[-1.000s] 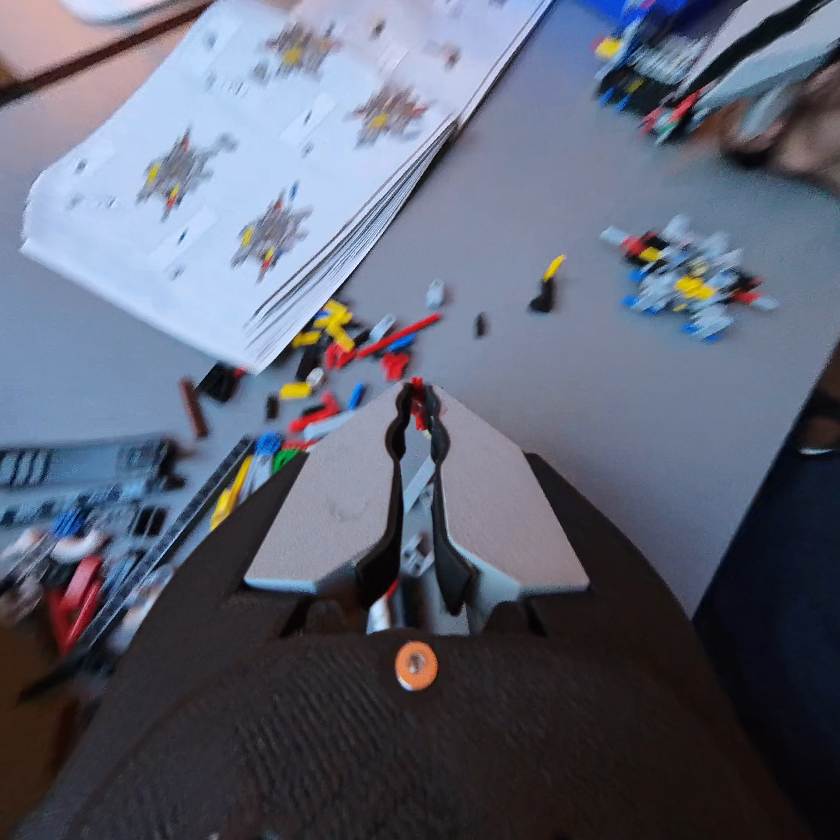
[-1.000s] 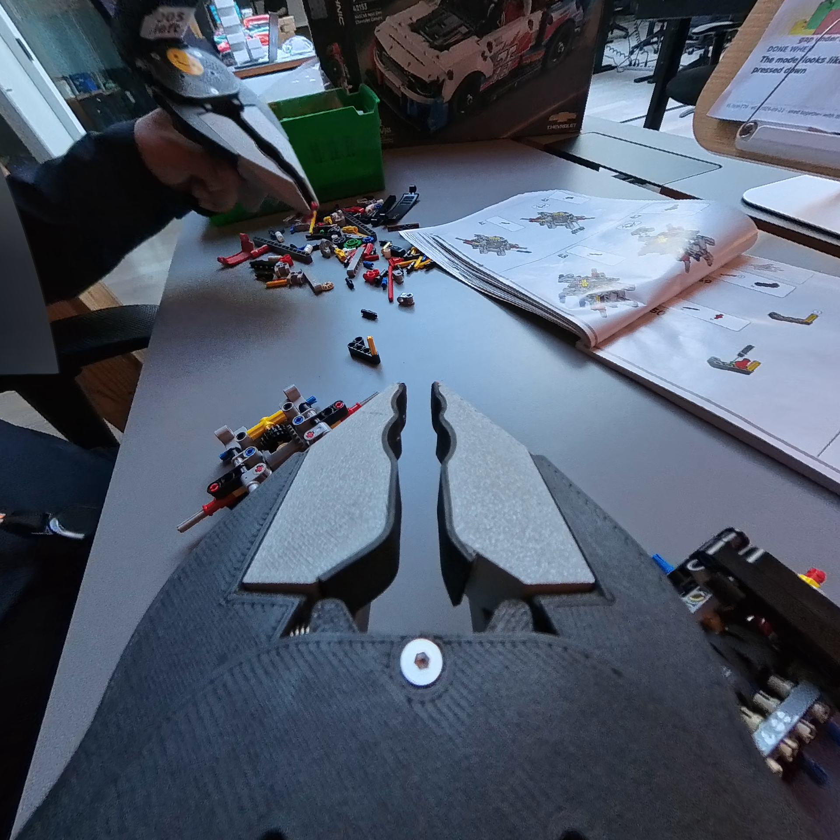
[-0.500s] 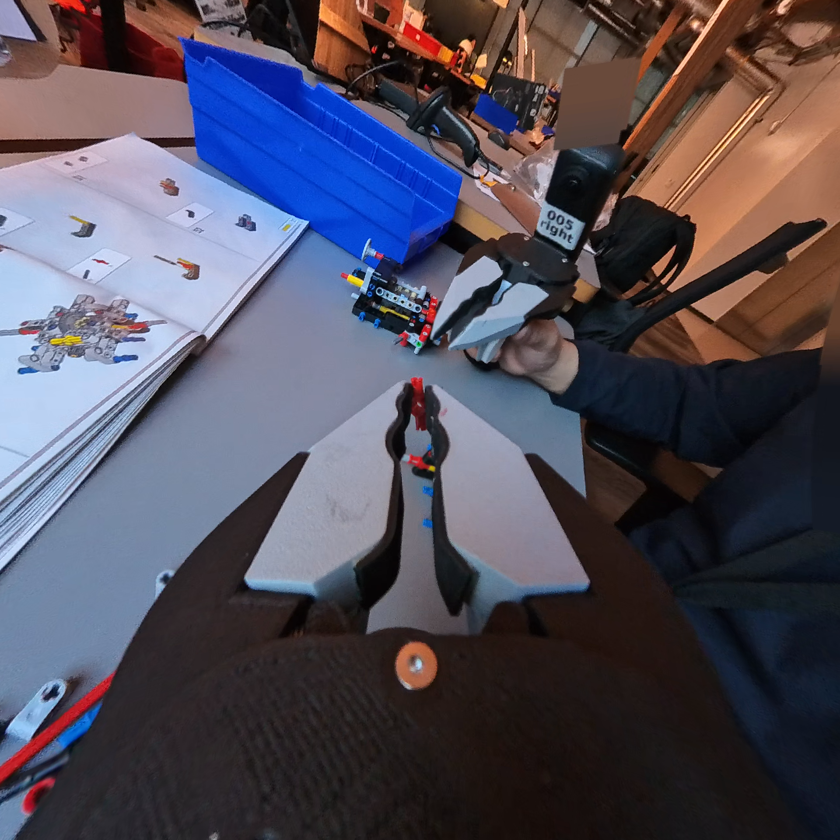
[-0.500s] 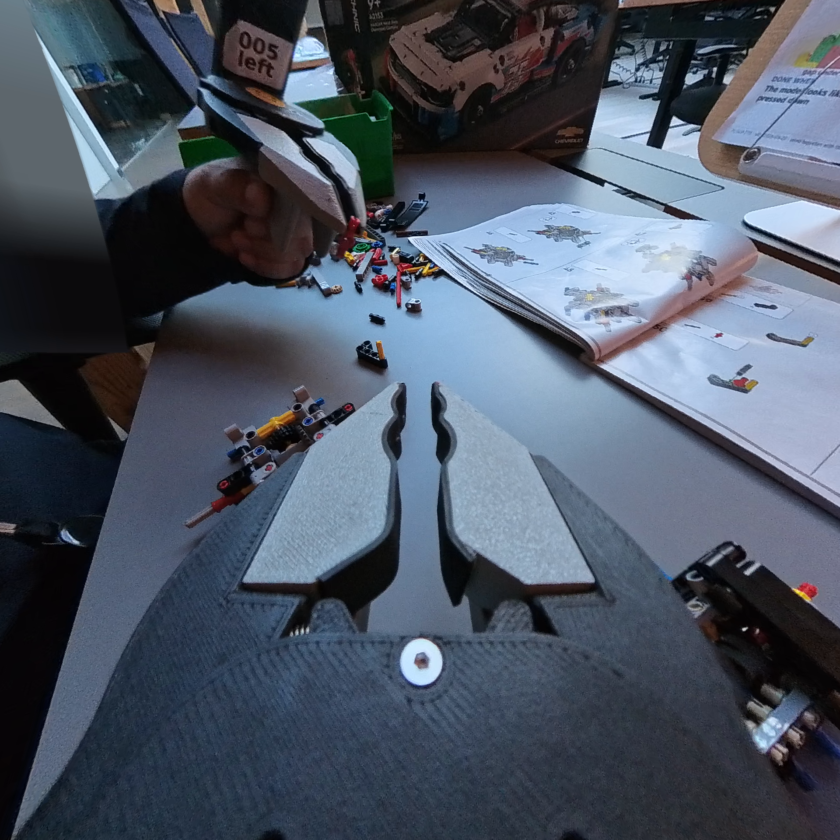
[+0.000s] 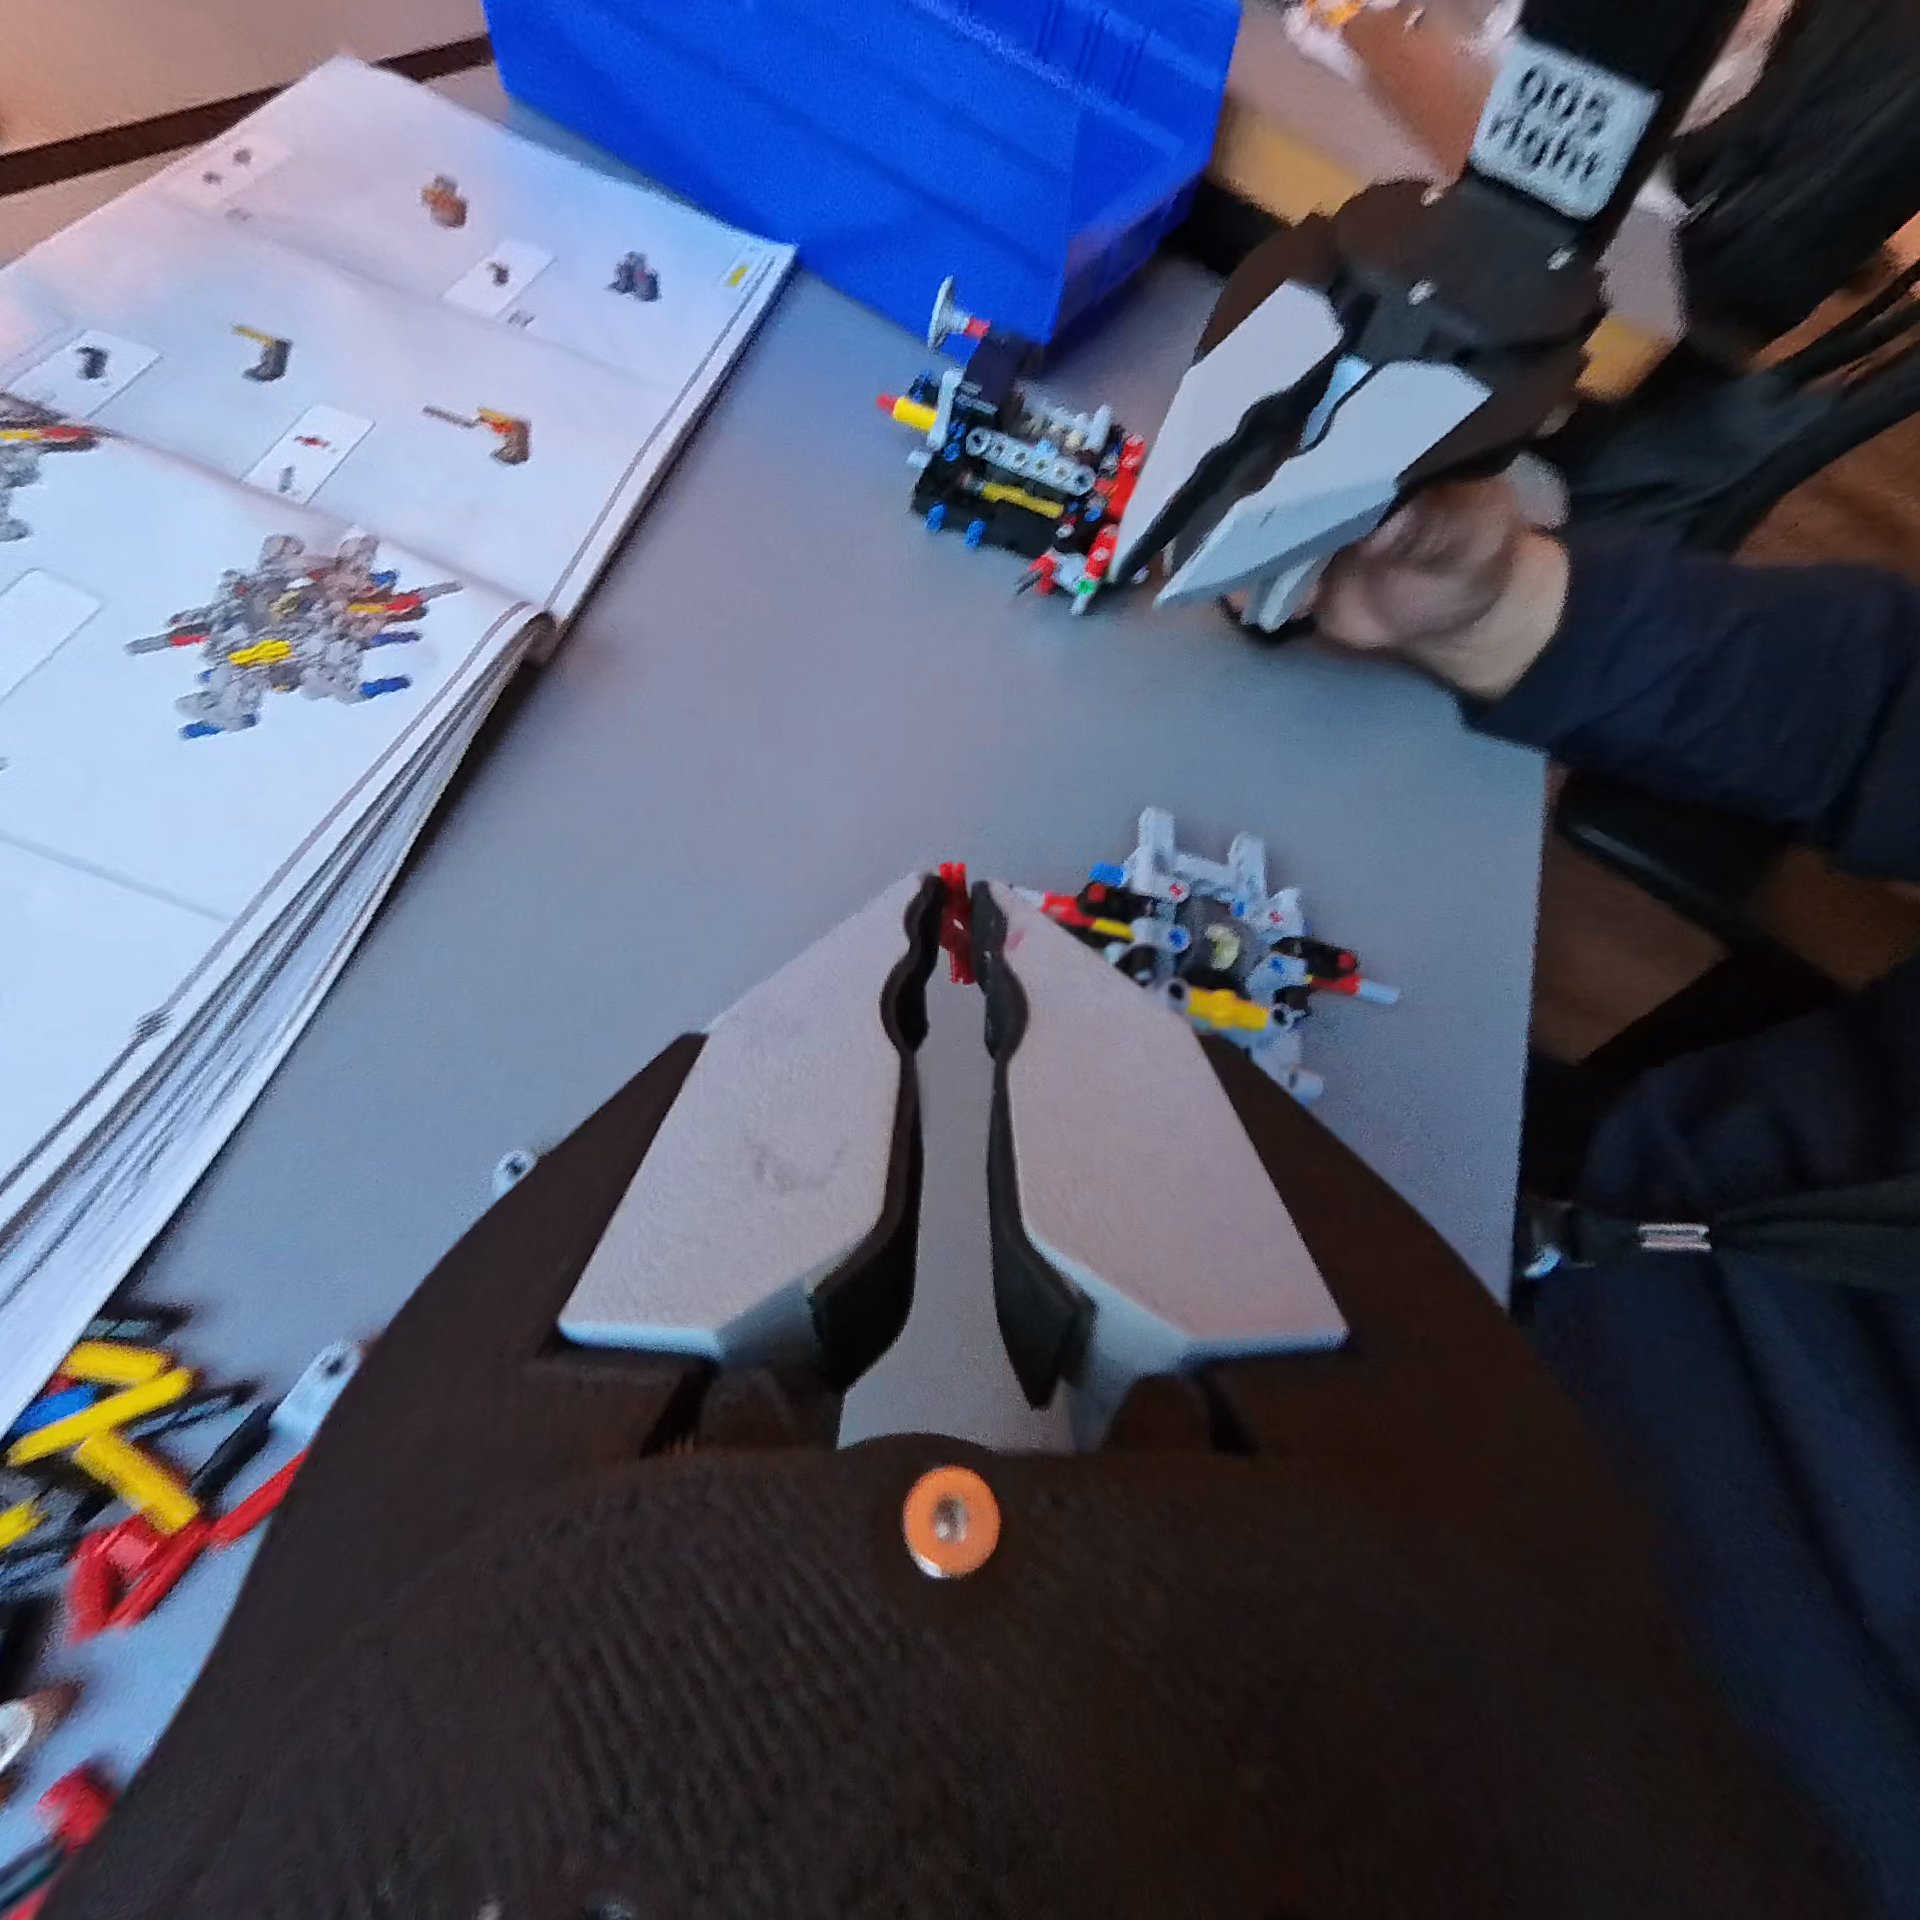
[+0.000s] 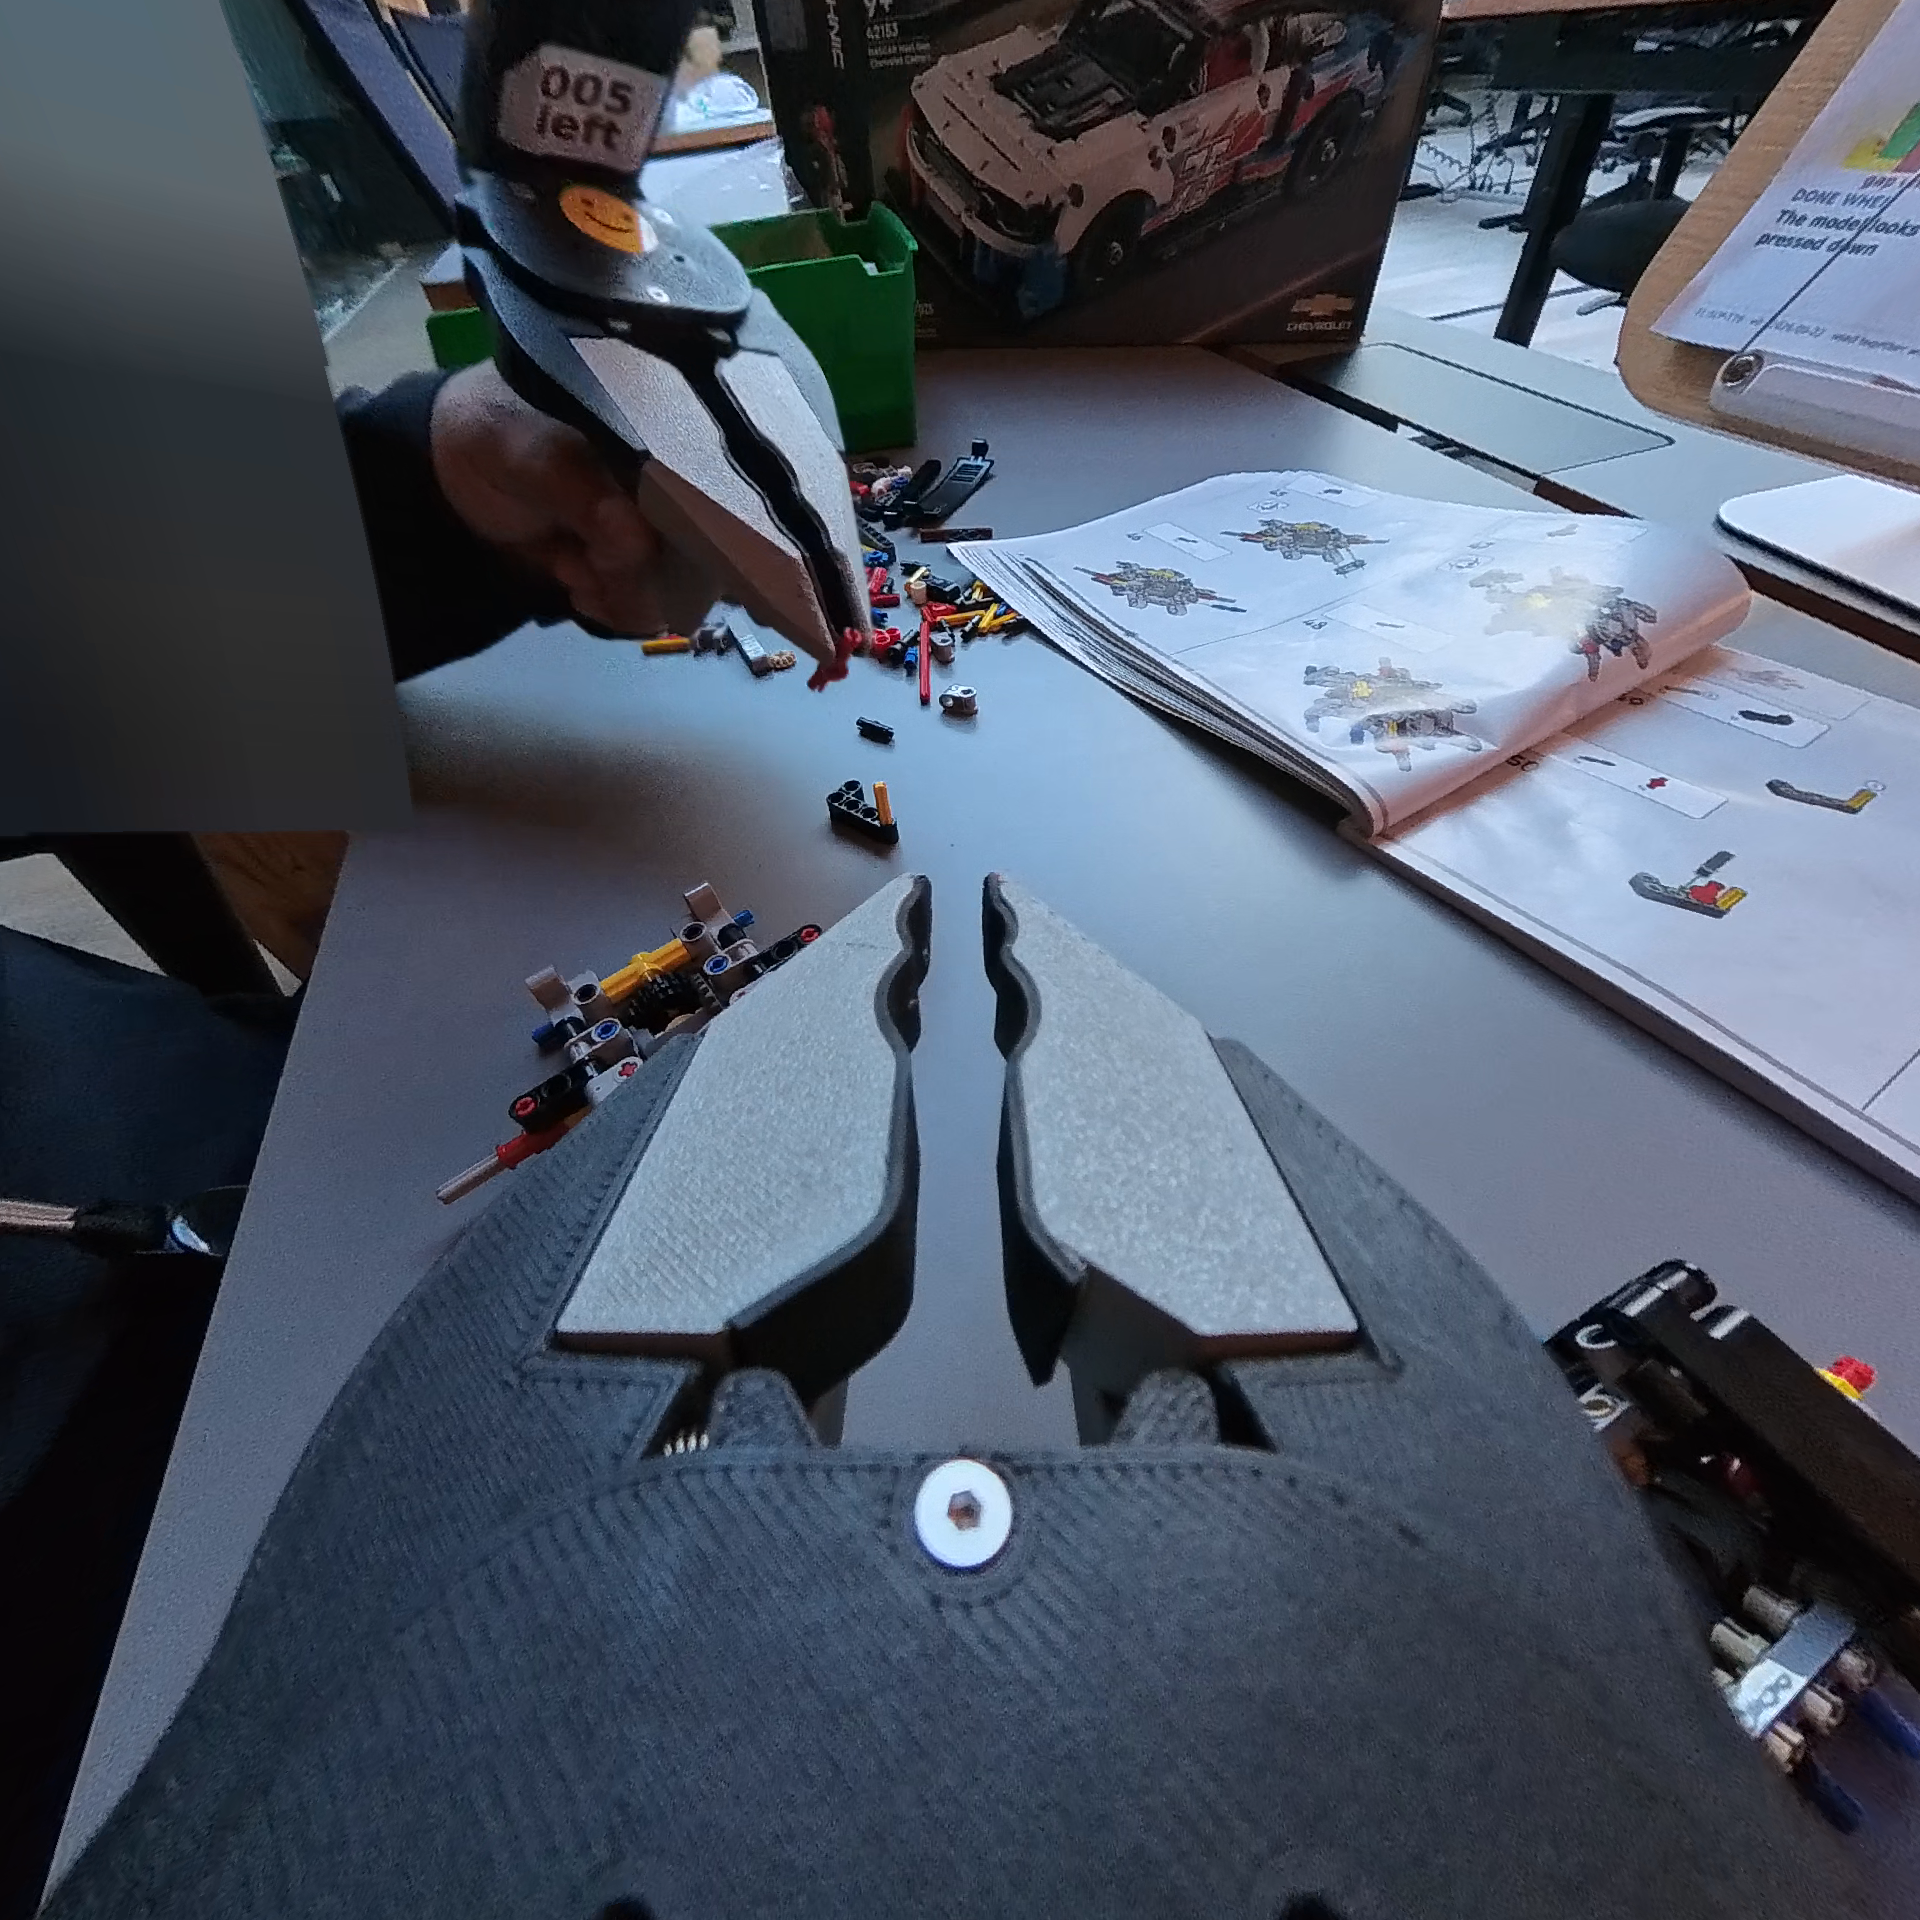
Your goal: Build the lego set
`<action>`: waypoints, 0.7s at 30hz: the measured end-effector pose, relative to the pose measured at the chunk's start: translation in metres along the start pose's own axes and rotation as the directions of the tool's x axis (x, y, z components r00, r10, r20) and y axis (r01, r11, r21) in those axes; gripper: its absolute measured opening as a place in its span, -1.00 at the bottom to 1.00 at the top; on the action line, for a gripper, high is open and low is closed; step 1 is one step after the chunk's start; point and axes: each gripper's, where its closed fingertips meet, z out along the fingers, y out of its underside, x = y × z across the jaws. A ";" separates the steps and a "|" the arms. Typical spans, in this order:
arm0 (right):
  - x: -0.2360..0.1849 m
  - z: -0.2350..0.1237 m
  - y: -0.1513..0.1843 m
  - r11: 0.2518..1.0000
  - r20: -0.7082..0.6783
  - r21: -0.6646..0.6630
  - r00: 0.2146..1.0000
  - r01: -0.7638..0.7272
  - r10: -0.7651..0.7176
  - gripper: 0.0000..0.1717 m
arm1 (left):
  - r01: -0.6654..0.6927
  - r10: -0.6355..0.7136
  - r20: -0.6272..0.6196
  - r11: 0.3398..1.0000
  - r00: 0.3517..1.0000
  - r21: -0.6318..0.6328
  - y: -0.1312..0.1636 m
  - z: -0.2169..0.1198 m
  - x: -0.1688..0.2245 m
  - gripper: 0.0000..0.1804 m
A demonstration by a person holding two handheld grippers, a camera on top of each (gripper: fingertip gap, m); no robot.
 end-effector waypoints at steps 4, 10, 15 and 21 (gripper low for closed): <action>0.001 0.000 0.000 1.000 -0.002 0.004 1.000 -0.002 0.002 -0.93 | 0.010 -0.008 0.042 0.999 0.999 -0.051 0.009 -0.018 -0.006 -0.97; -0.001 0.001 0.001 1.000 0.002 -0.002 1.000 0.001 -0.001 -0.93 | 0.034 -0.035 0.014 0.999 0.999 0.034 -0.004 -0.028 -0.004 -0.97; -0.004 0.002 -0.003 1.000 0.009 0.011 1.000 0.008 -0.008 -0.93 | 0.054 -0.044 -0.068 0.987 0.997 0.152 -0.021 -0.016 0.018 -0.97; -0.021 0.009 -0.021 0.997 0.044 0.079 0.999 0.023 -0.026 -0.89 | 0.147 -0.147 -0.020 0.960 0.989 0.238 -0.031 0.020 0.034 -0.97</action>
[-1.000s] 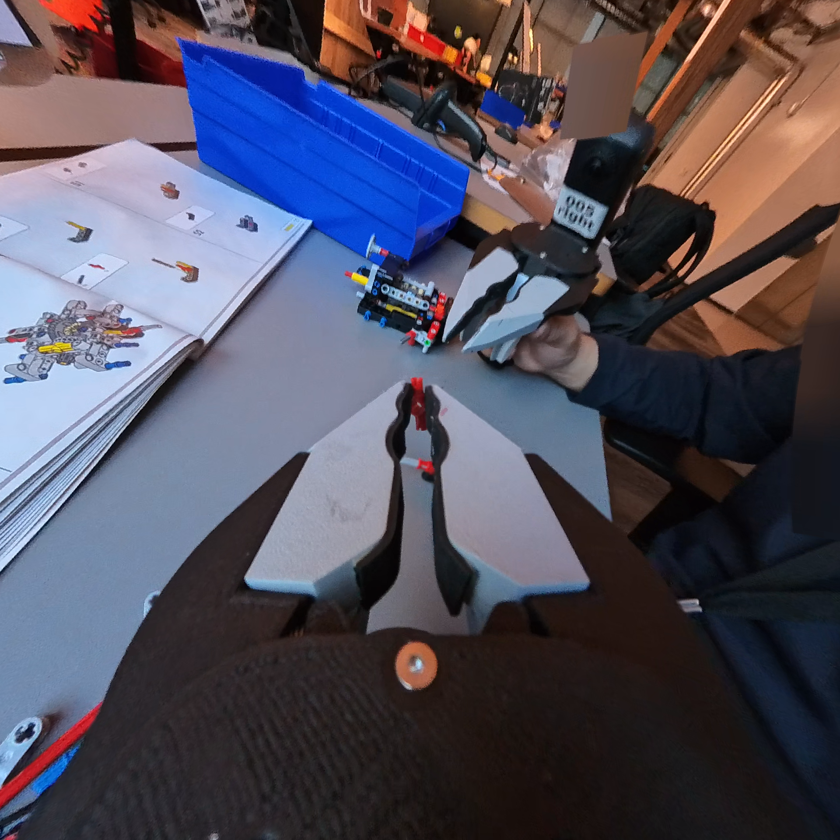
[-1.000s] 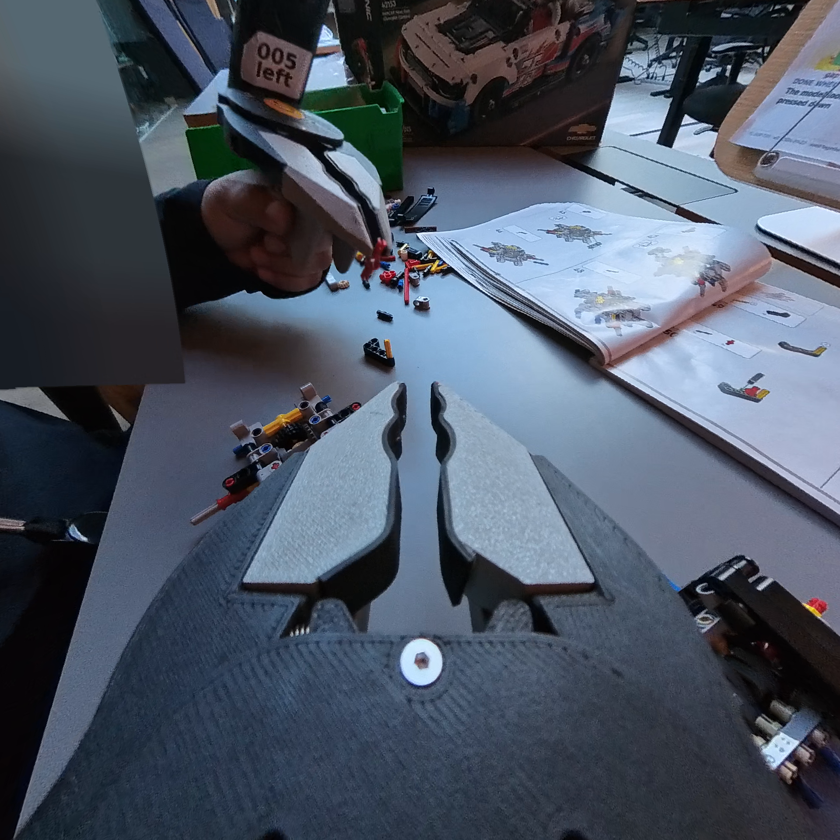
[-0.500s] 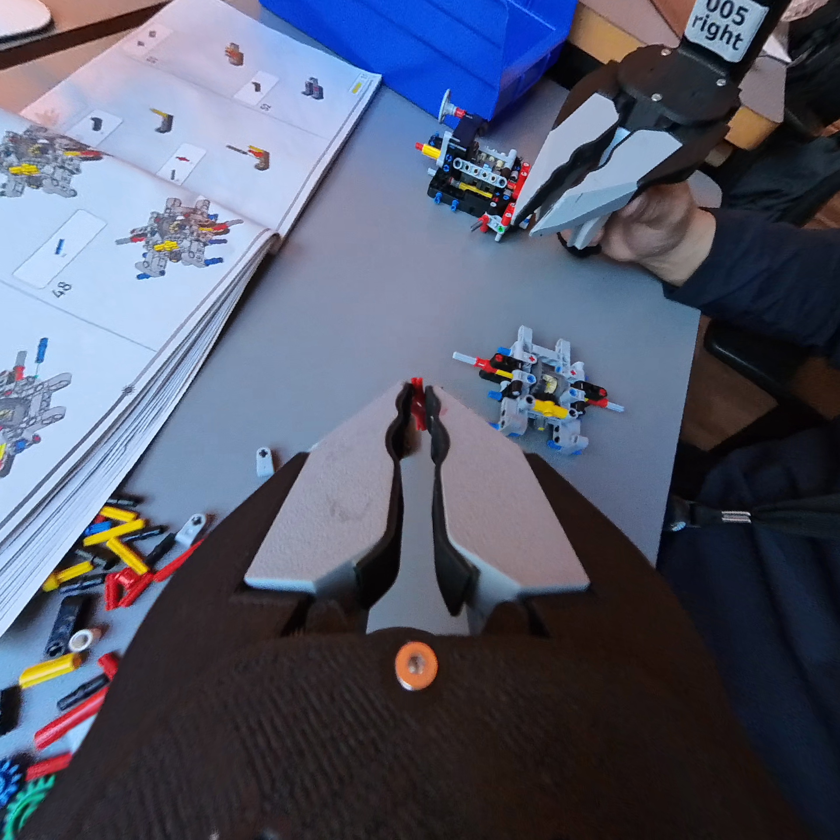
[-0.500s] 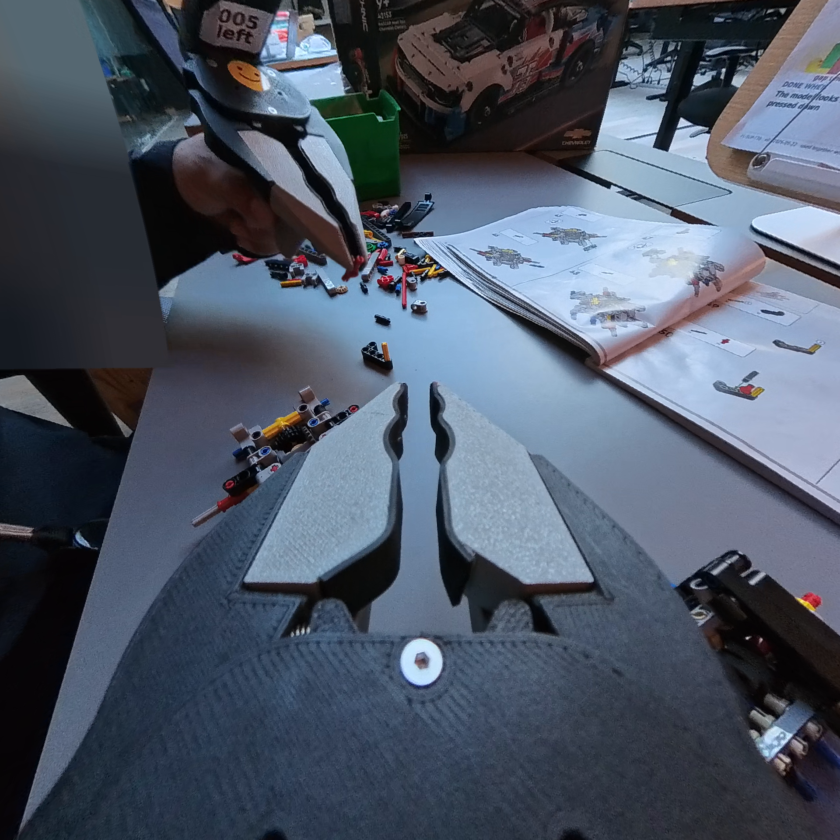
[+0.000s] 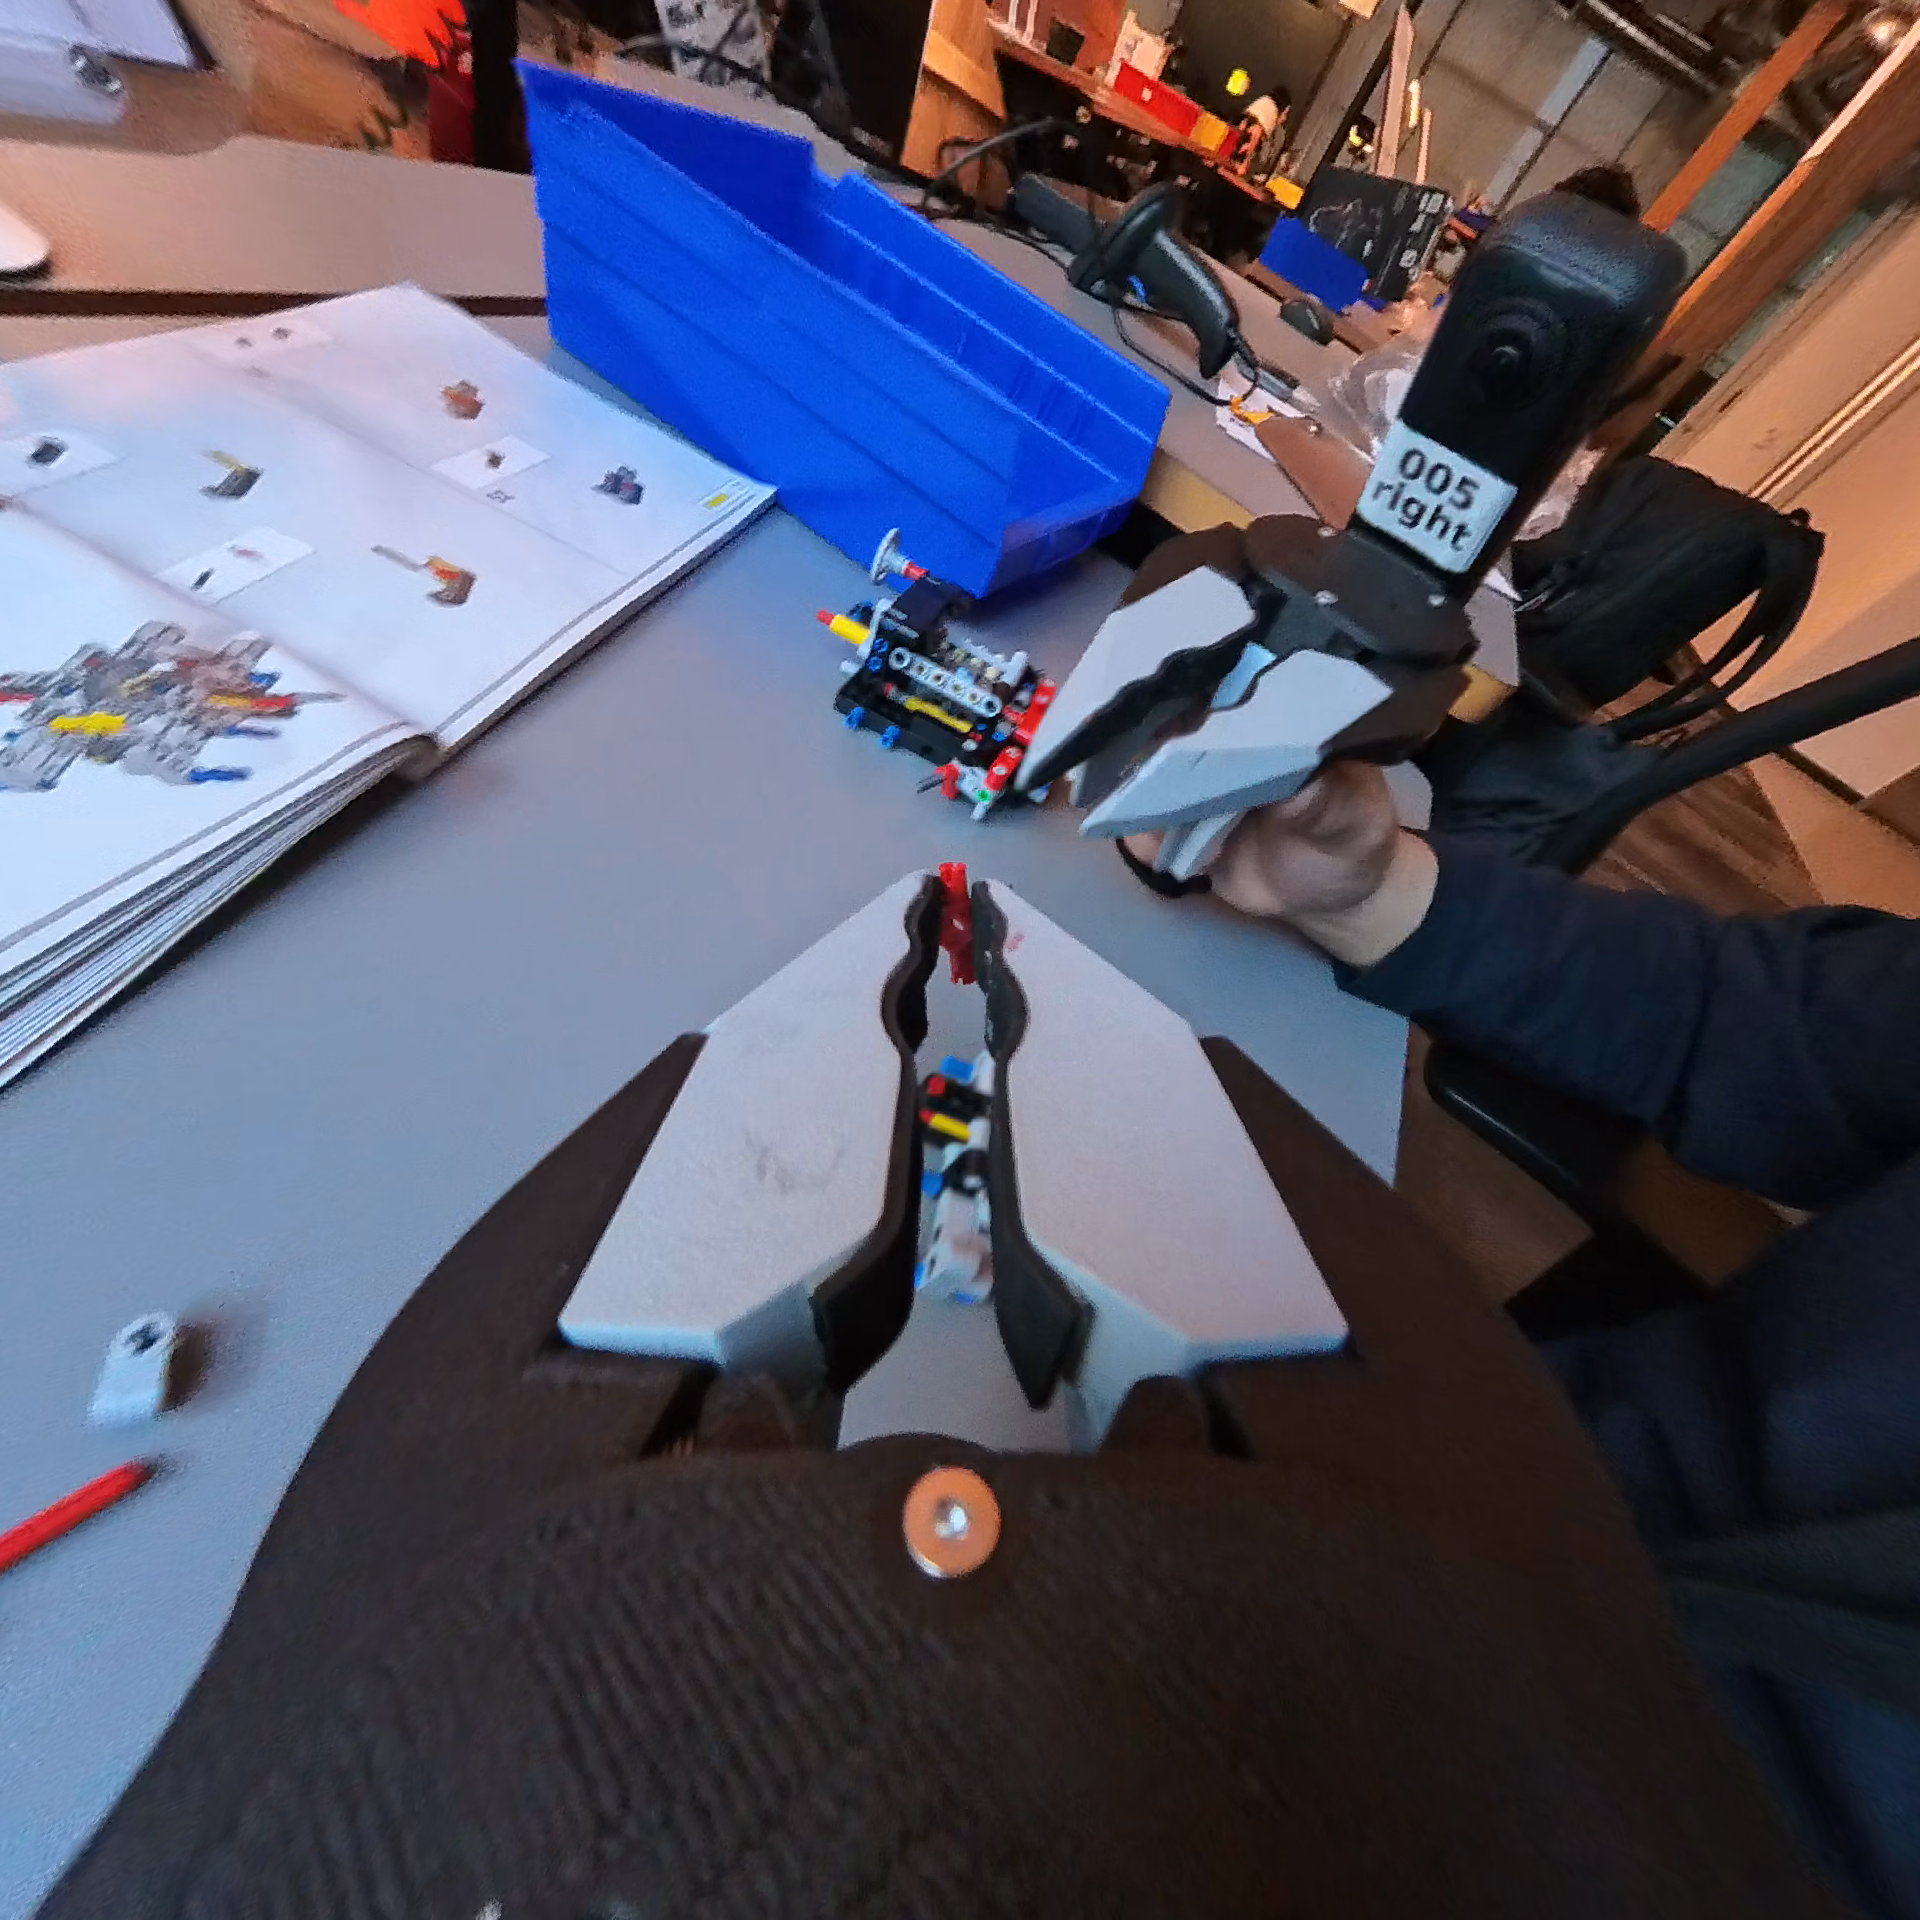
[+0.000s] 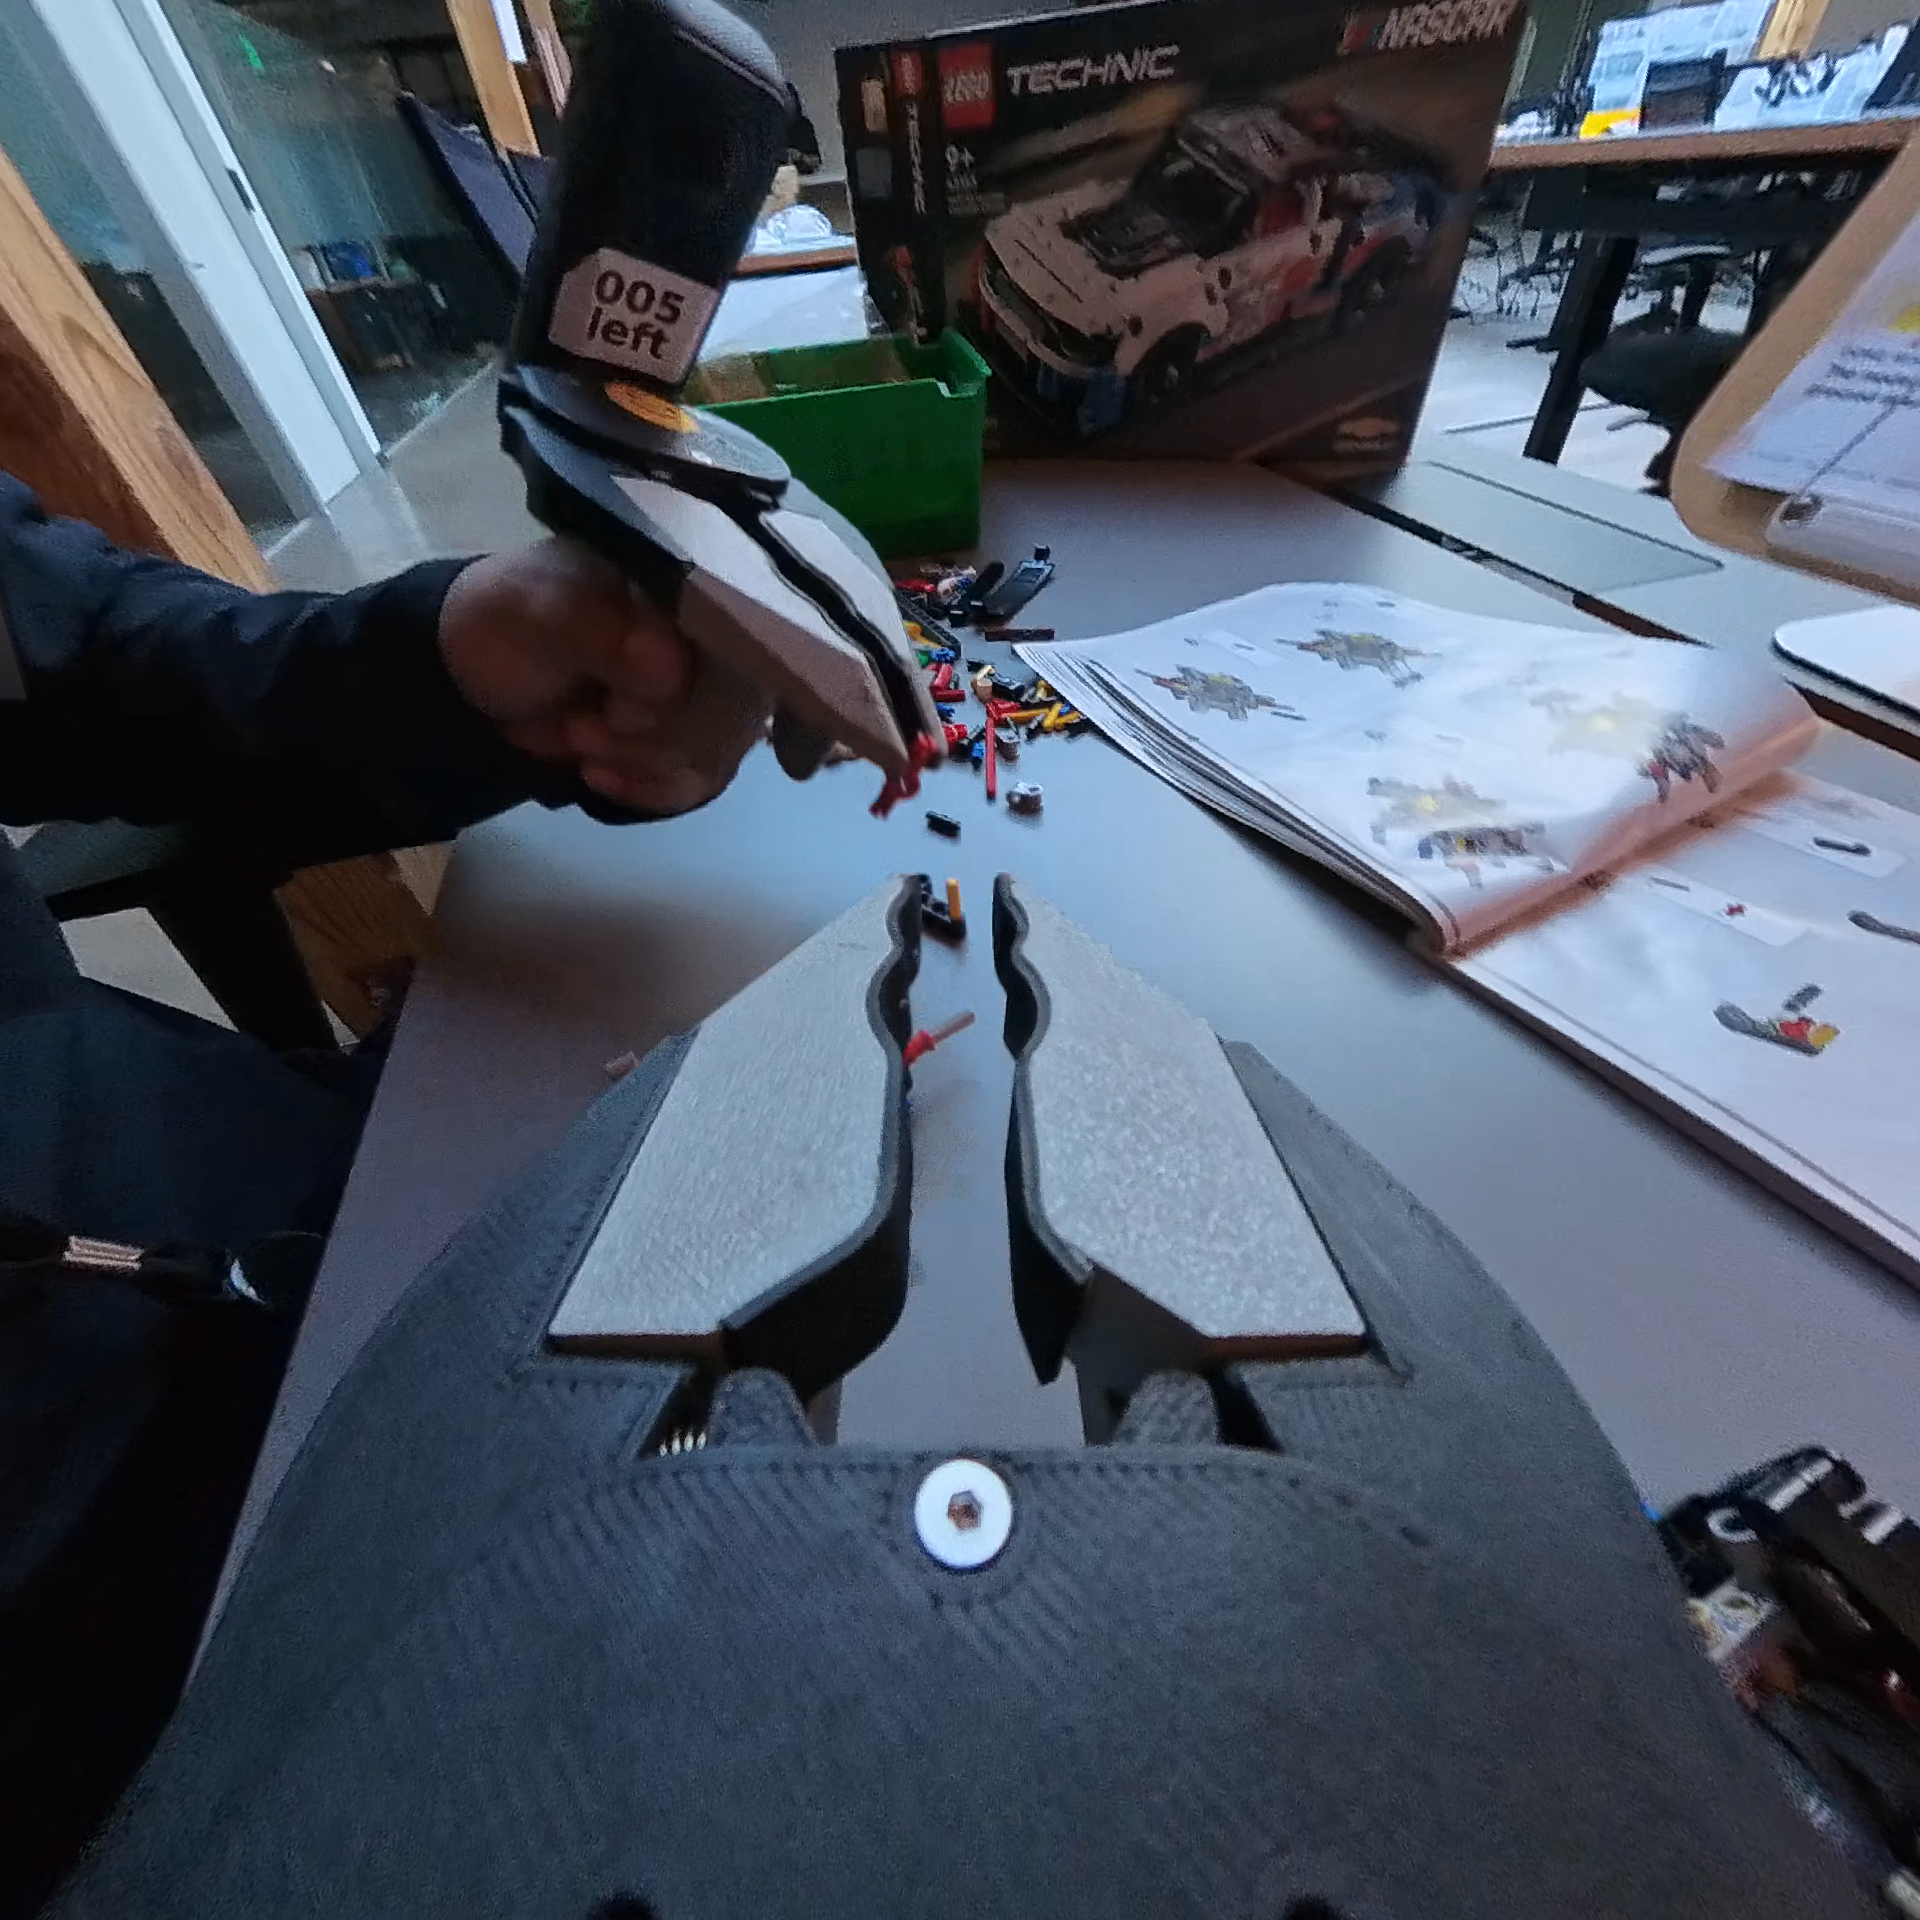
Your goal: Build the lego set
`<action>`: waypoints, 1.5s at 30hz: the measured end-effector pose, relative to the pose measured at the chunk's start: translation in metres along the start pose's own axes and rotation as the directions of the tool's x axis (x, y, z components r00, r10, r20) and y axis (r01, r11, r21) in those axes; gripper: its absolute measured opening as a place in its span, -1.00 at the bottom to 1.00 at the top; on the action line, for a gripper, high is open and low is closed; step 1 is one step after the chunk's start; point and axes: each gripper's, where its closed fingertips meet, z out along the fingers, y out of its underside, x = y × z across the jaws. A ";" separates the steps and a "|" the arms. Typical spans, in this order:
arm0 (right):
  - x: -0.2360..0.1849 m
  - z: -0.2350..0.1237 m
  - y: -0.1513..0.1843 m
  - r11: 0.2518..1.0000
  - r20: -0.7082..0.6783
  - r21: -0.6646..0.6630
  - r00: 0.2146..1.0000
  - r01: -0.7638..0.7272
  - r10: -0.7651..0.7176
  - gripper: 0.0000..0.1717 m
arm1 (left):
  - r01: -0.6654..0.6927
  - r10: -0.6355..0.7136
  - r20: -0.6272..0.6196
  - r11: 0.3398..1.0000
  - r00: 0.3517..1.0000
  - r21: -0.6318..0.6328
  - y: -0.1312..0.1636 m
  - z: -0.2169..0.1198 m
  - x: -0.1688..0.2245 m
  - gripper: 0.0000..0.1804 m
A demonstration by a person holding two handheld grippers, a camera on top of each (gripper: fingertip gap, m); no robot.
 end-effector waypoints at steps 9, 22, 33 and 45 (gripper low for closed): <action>-0.006 0.007 0.000 0.997 -0.044 -0.023 0.997 0.068 -0.069 -0.84 | 0.155 -0.147 -0.080 0.983 0.986 0.101 -0.014 0.018 0.012 -0.97; -0.001 0.013 -0.001 0.999 -0.069 -0.014 0.997 -0.048 0.047 -0.95 | 0.178 -0.169 -0.083 0.977 0.982 0.118 -0.012 0.030 0.017 -0.97; 0.003 0.003 -0.013 0.948 0.112 0.107 0.951 -0.299 0.287 -0.96 | -0.362 0.380 0.173 0.923 0.909 -0.126 0.005 0.023 -0.002 -0.72; -0.013 0.005 -0.012 0.812 0.401 0.017 0.747 -0.584 0.530 -0.96 | -0.780 0.821 0.259 0.567 0.509 -0.266 0.001 0.030 0.017 -0.63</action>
